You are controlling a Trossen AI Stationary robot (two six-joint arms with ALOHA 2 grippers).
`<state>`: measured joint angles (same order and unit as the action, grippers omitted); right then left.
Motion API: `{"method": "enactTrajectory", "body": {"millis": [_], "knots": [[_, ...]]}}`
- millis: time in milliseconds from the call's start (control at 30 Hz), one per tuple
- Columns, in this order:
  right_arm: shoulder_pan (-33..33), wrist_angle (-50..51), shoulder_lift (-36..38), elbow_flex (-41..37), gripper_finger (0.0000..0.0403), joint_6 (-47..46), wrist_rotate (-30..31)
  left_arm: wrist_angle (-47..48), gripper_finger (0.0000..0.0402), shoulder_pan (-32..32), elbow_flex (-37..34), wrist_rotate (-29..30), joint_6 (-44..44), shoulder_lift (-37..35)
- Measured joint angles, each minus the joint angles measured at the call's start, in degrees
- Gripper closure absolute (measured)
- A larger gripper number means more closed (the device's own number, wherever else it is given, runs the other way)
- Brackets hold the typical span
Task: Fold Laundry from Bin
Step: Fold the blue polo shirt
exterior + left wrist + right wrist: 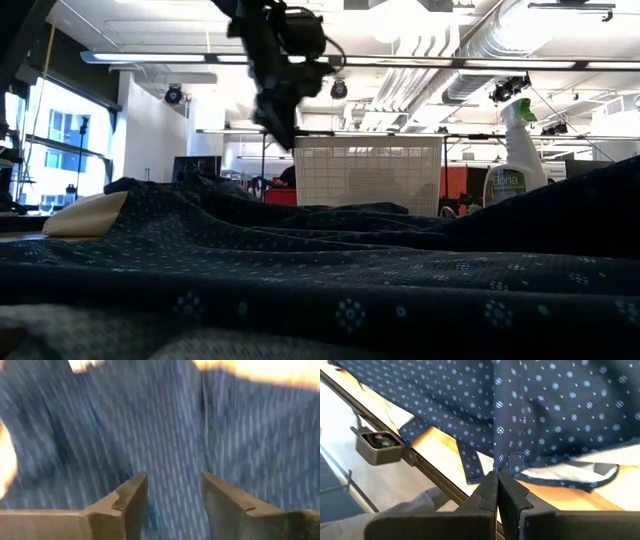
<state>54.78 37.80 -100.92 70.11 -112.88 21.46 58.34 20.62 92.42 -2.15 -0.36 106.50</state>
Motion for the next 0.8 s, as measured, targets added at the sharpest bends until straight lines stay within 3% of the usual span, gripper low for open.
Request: {"method": "enactTrajectory", "body": {"millis": [167, 633, 800], "knots": [[0.00, 0.42, 0.00, 0.00, 0.0403, -0.17, -1.03, -17.89, 0.0219, 3.67, 0.06, -0.33, -2.45, 2.66], [-0.04, -5.53, 0.09, -0.02, 0.0403, -2.80, -1.21, -22.46, 0.0218, 7.94, -0.09, -0.25, -0.63, 15.41], [-0.04, -6.27, 0.09, -0.02, 0.0403, -4.51, -1.40, -22.13, 0.0256, 7.94, -0.11, -1.82, 0.68, 16.90]]}}
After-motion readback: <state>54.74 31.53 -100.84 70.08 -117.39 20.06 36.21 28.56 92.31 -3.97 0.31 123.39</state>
